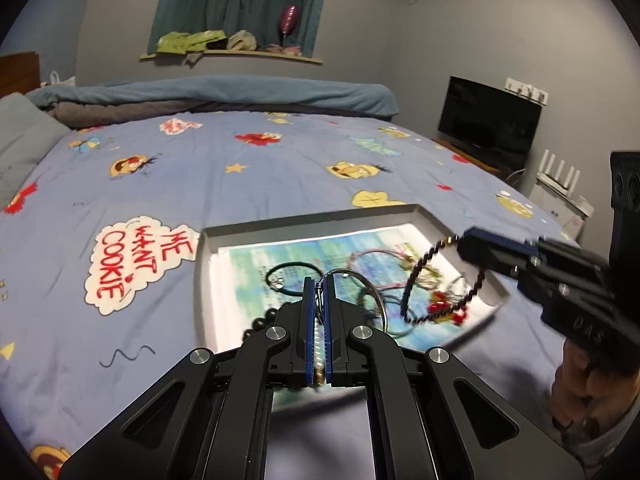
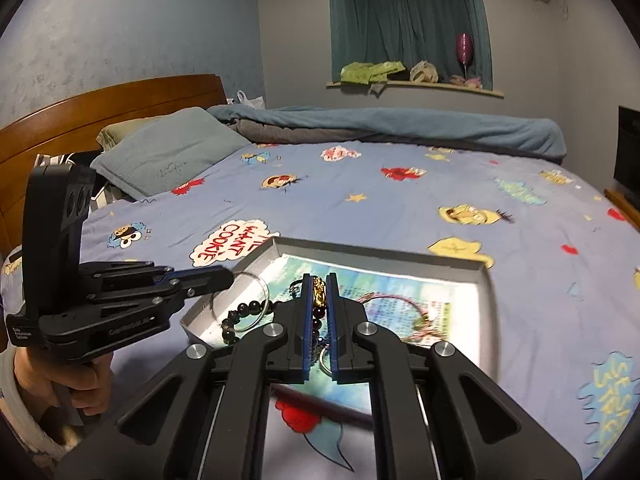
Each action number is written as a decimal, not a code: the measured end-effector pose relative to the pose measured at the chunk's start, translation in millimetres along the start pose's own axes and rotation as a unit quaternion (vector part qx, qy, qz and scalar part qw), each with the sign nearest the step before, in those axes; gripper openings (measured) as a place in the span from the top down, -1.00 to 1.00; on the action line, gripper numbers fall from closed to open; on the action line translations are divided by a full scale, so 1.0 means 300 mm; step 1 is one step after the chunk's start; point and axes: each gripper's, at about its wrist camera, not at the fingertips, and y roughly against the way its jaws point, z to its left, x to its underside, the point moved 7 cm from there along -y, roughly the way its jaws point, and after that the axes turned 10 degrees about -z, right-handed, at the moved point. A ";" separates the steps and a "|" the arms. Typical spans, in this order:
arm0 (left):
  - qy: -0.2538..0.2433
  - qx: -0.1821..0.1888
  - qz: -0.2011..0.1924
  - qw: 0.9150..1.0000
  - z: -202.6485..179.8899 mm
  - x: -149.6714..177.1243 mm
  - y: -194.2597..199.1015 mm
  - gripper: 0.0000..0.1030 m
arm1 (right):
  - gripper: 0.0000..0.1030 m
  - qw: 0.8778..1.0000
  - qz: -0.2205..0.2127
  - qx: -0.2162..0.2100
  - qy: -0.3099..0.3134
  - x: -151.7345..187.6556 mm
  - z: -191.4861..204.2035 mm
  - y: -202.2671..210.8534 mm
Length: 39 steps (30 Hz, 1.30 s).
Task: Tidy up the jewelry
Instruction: 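Carry the ring and garnet bracelet into the gray box and open both tools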
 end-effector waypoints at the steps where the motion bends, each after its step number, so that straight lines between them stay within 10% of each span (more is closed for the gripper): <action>1: 0.000 -0.005 0.002 1.000 0.012 0.008 -0.015 0.92 | 0.88 1.000 0.007 0.001 -0.001 0.021 -0.004 -0.022; 21: 0.032 -0.010 0.034 0.999 0.093 0.100 -0.129 0.91 | 0.87 0.997 0.055 0.039 -0.034 0.142 -0.107 -0.107; 27: 0.034 -0.009 0.020 0.999 0.090 0.092 -0.113 0.39 | 0.46 0.997 0.050 0.033 -0.038 0.141 -0.107 -0.087; 39: 0.031 -0.015 -0.022 0.999 0.065 0.094 0.001 0.01 | 0.12 0.999 0.006 0.027 -0.032 0.126 -0.099 0.001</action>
